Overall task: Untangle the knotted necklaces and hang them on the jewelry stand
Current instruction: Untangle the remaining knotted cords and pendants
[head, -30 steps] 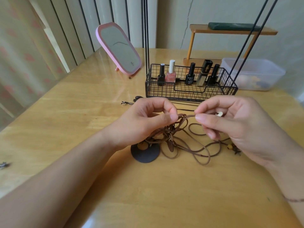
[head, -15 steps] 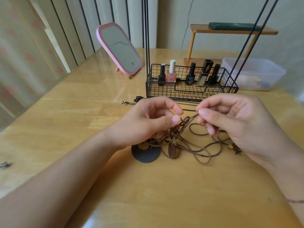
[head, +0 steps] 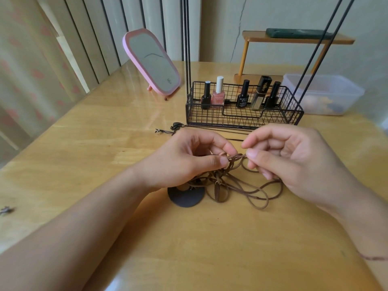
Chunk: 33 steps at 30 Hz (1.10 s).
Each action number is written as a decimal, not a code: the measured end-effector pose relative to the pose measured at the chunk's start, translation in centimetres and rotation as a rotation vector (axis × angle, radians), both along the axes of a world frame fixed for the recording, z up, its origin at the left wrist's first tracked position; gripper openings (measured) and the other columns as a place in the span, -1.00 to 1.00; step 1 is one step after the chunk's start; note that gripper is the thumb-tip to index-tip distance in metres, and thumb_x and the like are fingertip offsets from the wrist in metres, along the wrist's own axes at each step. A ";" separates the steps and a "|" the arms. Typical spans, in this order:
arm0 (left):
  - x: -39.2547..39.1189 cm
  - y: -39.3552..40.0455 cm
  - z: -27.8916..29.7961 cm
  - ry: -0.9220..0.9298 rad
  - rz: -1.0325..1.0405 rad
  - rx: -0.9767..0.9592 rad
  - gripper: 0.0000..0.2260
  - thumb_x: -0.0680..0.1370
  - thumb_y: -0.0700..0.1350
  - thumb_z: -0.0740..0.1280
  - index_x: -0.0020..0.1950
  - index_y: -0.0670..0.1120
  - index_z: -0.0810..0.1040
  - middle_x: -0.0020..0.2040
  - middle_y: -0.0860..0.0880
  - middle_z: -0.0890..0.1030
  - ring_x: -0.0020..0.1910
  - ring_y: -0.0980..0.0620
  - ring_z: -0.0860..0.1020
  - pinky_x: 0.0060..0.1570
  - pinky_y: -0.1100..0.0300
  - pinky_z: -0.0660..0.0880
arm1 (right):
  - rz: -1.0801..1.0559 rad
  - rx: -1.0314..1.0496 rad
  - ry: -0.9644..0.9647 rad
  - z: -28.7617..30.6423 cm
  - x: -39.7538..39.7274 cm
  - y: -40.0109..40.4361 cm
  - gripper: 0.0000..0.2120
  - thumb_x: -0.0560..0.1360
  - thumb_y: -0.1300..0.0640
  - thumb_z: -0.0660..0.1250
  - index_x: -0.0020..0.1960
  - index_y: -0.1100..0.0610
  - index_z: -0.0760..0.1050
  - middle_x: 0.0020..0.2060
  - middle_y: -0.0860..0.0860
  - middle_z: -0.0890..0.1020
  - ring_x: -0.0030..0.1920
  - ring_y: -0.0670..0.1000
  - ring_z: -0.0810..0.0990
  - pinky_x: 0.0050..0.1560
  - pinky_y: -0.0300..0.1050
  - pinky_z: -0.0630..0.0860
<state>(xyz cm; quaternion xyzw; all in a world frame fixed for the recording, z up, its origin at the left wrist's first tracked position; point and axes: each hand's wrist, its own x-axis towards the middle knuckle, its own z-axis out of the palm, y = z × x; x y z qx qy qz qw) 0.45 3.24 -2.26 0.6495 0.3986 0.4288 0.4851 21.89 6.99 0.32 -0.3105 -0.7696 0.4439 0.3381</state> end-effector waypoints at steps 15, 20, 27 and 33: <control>0.1 0.0 0.1 -0.038 0.124 0.031 -0.78 0.46 -0.19 0.40 0.09 -0.14 0.57 -0.14 0.00 0.55 -0.34 -0.08 0.49 -0.42 0.30 0.45 | 0.020 -0.164 -0.039 -0.1 -0.1 0.1 -0.75 0.54 0.36 0.33 0.11 0.06 0.46 -0.20 0.15 0.69 -0.33 0.05 0.59 -0.35 -0.19 0.44; 0.2 0.0 0.0 -0.079 0.176 0.014 -0.84 0.54 -0.33 0.34 0.03 -0.10 0.58 -0.17 0.03 0.55 -0.36 0.00 0.58 -0.37 0.20 0.52 | -0.087 -0.044 -0.118 -0.6 0.4 0.6 -0.70 0.39 0.05 0.51 0.07 -0.11 0.53 -0.28 0.01 0.65 -0.34 -0.02 0.57 -0.28 -0.15 0.50; 0.0 0.1 0.0 -0.105 0.185 0.025 -0.83 0.56 -0.33 0.32 0.05 -0.09 0.57 -0.16 0.04 0.56 -0.35 0.03 0.59 -0.31 0.20 0.57 | -0.184 0.323 -0.385 -0.9 0.2 0.5 -0.84 0.52 0.03 0.35 -0.22 -0.06 0.62 -0.37 -0.16 0.62 -0.32 -0.16 0.54 -0.33 -0.39 0.40; 0.2 0.2 -0.2 -0.102 0.070 0.073 -0.79 0.51 -0.33 0.38 0.11 -0.16 0.54 -0.11 -0.06 0.54 -0.31 -0.04 0.57 -0.29 0.21 0.54 | -0.023 0.192 -0.276 -1.6 -0.5 0.0 -0.79 0.55 -0.04 0.24 -0.22 -0.04 0.54 -0.48 -0.14 0.50 -0.48 -0.14 0.38 -0.41 -0.14 0.38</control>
